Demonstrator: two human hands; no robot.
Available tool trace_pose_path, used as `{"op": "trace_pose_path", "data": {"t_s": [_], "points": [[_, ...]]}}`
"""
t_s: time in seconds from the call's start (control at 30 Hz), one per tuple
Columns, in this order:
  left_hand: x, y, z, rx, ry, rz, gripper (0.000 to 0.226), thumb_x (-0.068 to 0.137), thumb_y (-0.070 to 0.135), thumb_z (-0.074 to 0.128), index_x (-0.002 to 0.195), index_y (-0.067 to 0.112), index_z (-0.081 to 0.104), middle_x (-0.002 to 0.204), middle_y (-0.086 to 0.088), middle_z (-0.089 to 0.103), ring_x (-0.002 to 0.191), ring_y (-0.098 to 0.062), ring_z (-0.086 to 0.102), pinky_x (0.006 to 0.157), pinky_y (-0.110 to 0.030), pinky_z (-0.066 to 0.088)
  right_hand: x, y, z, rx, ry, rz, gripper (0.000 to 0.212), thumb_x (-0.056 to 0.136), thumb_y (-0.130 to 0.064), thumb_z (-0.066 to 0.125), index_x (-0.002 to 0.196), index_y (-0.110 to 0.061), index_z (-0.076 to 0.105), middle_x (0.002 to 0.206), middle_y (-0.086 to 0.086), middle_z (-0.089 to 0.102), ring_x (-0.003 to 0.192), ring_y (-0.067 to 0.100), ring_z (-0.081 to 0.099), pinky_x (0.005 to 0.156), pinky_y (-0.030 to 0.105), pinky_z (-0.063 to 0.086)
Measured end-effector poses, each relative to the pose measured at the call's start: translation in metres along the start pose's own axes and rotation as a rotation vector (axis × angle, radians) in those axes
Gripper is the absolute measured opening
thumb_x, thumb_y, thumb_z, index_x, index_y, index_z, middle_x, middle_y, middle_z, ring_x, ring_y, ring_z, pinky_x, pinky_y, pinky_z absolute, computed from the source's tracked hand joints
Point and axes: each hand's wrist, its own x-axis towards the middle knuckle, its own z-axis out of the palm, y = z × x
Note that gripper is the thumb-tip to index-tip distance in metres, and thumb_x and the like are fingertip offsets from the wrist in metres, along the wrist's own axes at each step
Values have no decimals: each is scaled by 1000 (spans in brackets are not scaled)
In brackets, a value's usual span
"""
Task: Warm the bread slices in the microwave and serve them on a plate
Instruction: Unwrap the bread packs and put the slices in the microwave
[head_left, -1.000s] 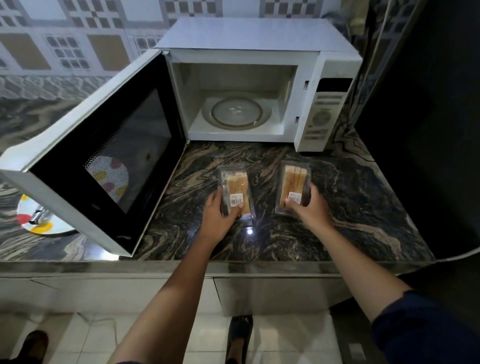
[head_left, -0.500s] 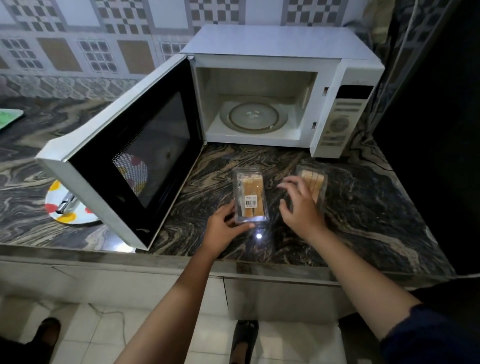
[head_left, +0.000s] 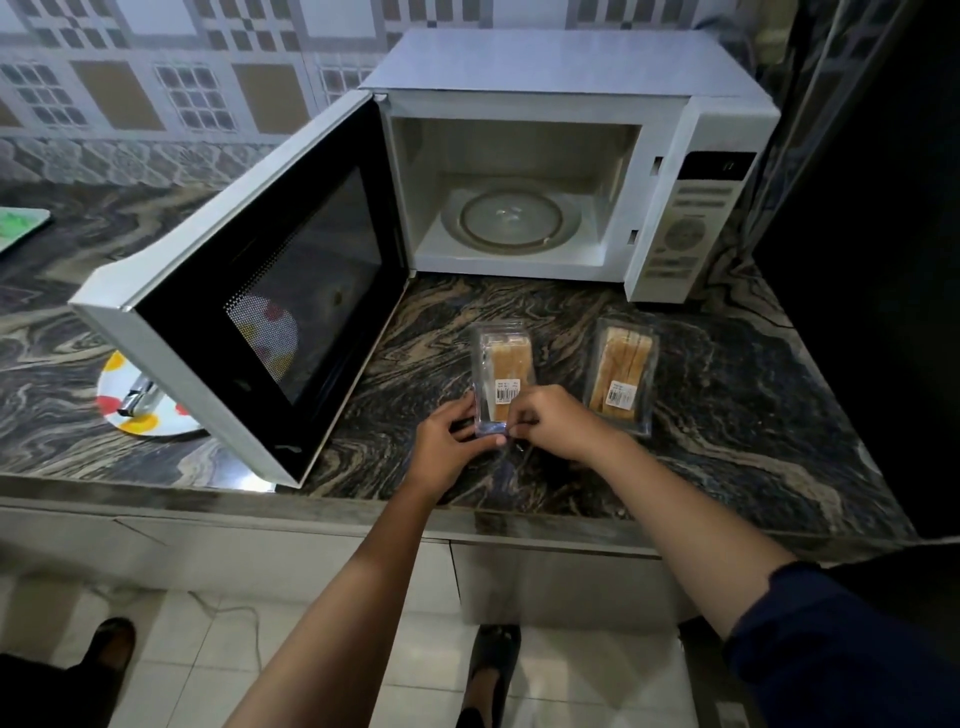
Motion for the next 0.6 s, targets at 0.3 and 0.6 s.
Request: {"op": "trace_pose_path", "data": {"t_s": [0.3,0.6], "points": [[-2,5,0,-54,4,-49,75,69,-6,76,135,-3,42,121,-8,54,106,-11,56,78,-7,49,18,-8,-19,40,-128,140,17,79,-4,59,78,-13,74,89,1,67,93,18,61,86,35,51],[-1,5,2,-54,2,-68,76,70,-5,76,137,-3,39,122,-10,53,107,-14,55,79,-6,49,23,-10,-27,-50,-200,155,17,78,-12,61,71,-23,72,91,-5,65,92,17,61,87,37,52]]}}
